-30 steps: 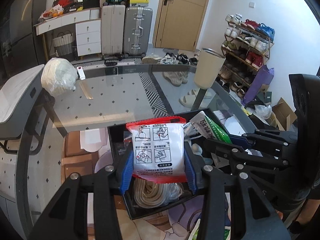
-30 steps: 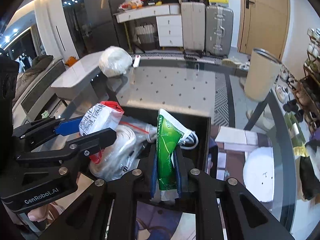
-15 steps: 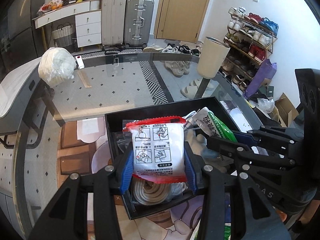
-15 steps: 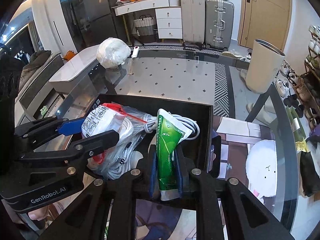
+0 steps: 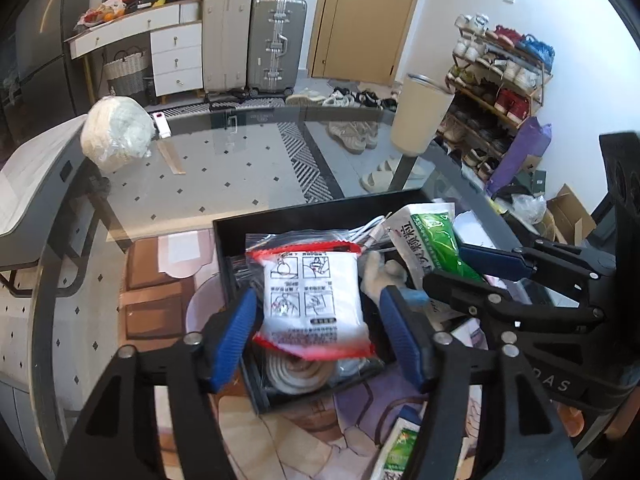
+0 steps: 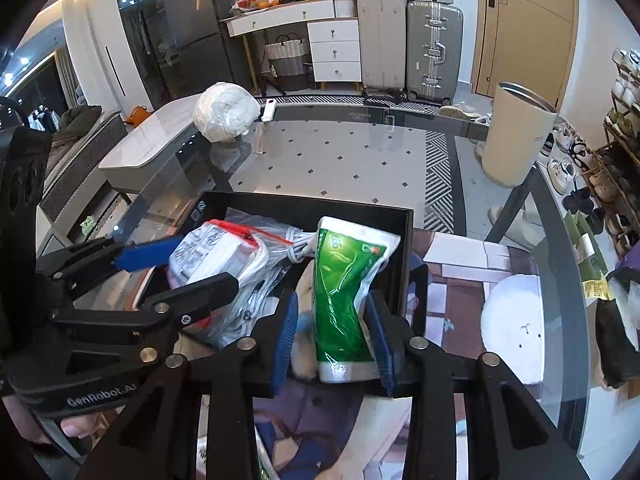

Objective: Organize soft objects

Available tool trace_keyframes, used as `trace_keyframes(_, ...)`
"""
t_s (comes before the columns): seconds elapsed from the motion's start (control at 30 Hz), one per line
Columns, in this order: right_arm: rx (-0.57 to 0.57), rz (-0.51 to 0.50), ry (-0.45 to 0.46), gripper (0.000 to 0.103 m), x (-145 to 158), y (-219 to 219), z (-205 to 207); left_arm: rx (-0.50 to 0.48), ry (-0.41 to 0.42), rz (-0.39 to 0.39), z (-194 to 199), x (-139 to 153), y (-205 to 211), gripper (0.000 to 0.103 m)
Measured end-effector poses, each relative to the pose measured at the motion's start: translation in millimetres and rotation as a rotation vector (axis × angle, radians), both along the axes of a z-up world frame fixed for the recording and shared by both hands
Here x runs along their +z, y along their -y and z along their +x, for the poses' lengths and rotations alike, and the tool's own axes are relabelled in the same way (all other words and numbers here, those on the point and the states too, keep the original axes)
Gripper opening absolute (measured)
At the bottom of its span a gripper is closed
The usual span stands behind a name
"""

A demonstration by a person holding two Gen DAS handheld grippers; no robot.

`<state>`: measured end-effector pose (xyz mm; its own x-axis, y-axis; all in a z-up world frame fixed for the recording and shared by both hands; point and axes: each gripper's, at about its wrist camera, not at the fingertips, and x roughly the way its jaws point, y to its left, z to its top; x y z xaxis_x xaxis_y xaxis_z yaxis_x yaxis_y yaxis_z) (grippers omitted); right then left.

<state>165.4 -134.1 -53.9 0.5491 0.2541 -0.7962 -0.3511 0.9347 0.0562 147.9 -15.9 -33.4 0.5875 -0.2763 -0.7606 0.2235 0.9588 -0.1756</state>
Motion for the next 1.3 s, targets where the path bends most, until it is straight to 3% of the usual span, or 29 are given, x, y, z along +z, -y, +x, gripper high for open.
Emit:
trace_keyframes(0.07,0.014,0.008,0.007,0.043,7.1,3.5,-9.1,0.002,0.013,-0.01,-7.1,5.2,-2.6,0.065)
trace_keyframes(0.27,0.067,-0.007,0.001,0.044,17.9,14.6,-47.4,-0.058,0.009,0.011,-43.8,15.3,1.2,0.065)
trace_keyframes(0.43,0.15,-0.043,-0.059,0.044,11.8,25.1,-86.8,-0.141,-0.01,0.042,-81.9,8.4,15.3,0.065)
trace_keyframes(0.63,0.285,-0.083,-0.191,0.044,-10.9,27.5,-135.2,-0.244,-0.193,0.062,-115.3,-34.7,28.9,0.065)
trace_keyframes(0.77,0.395,-0.092,-0.289,0.048,-29.6,20.3,-163.5,-0.291,-0.252,0.042,-130.6,-48.1,36.3,0.065)
trace_keyframes(0.9,0.468,-0.153,-0.316,0.063,-44.4,9.8,-182.9,-0.296,-0.264,0.048,-134.1,-50.1,41.2,0.065)
trace_keyframes(1.23,0.499,-0.242,-0.348,0.069,-63.6,6.3,-181.2,-0.257,-0.241,0.054,-124.9,-48.2,37.4,0.065)
trace_keyframes(1.27,0.509,-0.249,-0.327,0.065,-62.0,4.3,-183.3,-0.256,-0.243,0.058,-124.2,-48.5,36.1,0.065)
trace_keyframes(1.3,0.502,-0.243,-0.327,0.046,-60.7,4.7,-182.2,-0.252,-0.243,0.062,-122.9,-48.9,35.0,0.065)
